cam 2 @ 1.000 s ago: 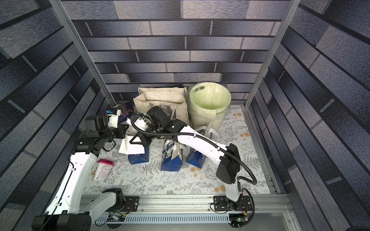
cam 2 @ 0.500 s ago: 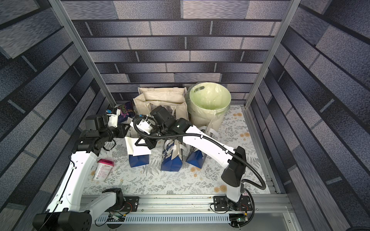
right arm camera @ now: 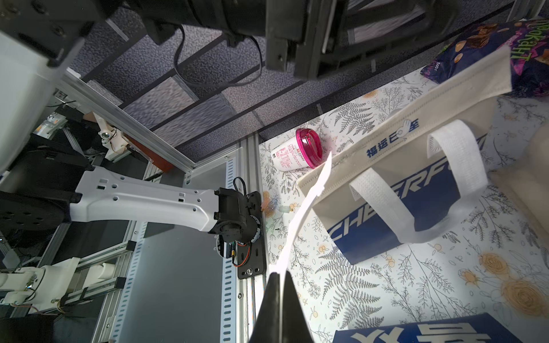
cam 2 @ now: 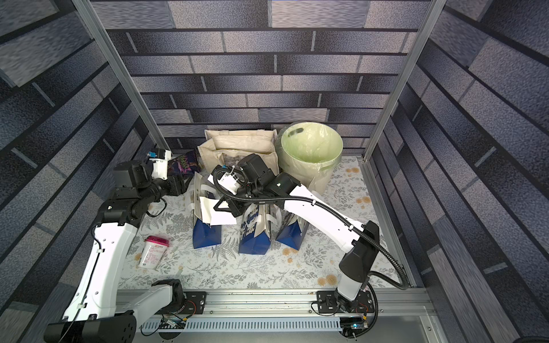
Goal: Shred takeout receipts and throw away
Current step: Place the takeout bag at the center of the board, then shred the takeout receipt.
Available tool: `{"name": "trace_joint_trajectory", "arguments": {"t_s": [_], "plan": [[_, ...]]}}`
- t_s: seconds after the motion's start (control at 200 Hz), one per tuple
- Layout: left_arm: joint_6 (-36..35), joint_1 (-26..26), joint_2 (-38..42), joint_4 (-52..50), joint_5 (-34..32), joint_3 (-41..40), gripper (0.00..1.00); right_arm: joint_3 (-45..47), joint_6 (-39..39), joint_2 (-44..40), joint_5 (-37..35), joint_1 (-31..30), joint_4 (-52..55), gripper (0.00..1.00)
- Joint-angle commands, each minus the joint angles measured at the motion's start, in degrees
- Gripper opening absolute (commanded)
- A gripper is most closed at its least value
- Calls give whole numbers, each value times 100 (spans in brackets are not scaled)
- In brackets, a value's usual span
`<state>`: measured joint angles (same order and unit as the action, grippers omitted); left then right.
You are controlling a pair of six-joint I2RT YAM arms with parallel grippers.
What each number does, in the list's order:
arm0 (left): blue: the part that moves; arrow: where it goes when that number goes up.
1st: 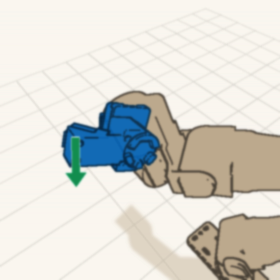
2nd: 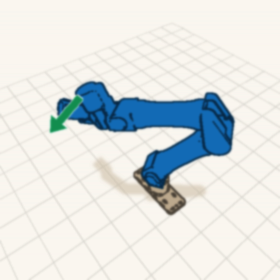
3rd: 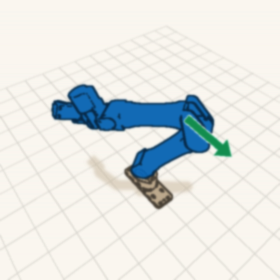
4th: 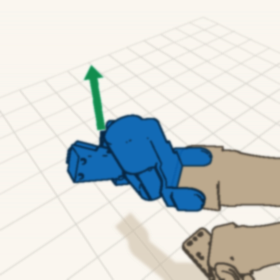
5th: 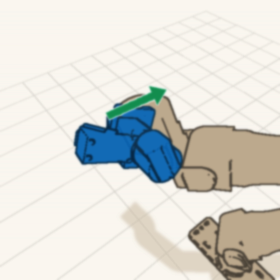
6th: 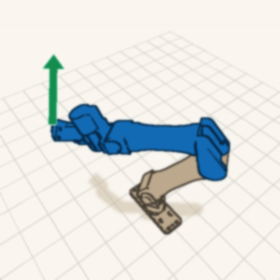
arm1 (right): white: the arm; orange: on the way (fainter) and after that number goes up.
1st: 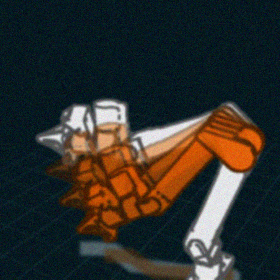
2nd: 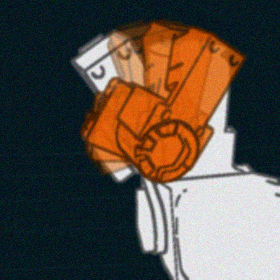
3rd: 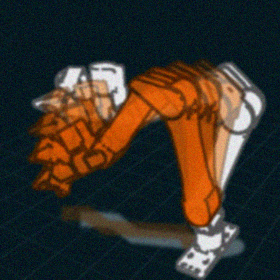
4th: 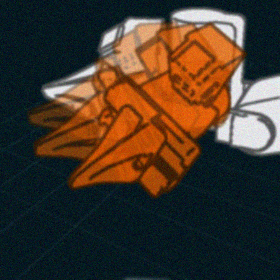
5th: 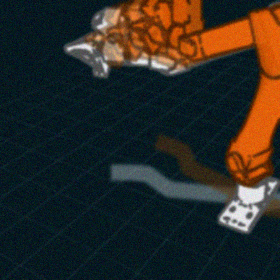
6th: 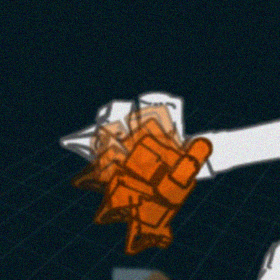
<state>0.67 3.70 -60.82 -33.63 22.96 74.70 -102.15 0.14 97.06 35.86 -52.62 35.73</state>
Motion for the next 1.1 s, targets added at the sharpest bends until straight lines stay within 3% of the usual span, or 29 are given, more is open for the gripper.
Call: {"name": "trace_joint_trajectory", "arguments": {"t_s": [0.0,0.105,0.205,0.316,0.521,0.756,1.097], "plan": [[244,-181,-50,-237,672,691,68,214,6,-401,-85,173,-355,0],[453,-662,-114,-184,1448,965,69,466,-104,-669,-102,249,-622,0],[1011,-1034,-31,511,2218,697,72,581,-163,-823,-95,285,-734,0],[1892,-1090,57,1357,2718,307,75,595,-221,-953,-162,321,-705,0],[2690,-1117,70,1766,3635,-35,79,925,-16,-1231,44,532,-1264,0],[3176,-1148,135,2085,4109,-326,74,942,353,-1135,509,757,-1715,0],[3384,-1159,228,2584,4054,-535,53,509,259,-716,466,832,-1262,0]]}}
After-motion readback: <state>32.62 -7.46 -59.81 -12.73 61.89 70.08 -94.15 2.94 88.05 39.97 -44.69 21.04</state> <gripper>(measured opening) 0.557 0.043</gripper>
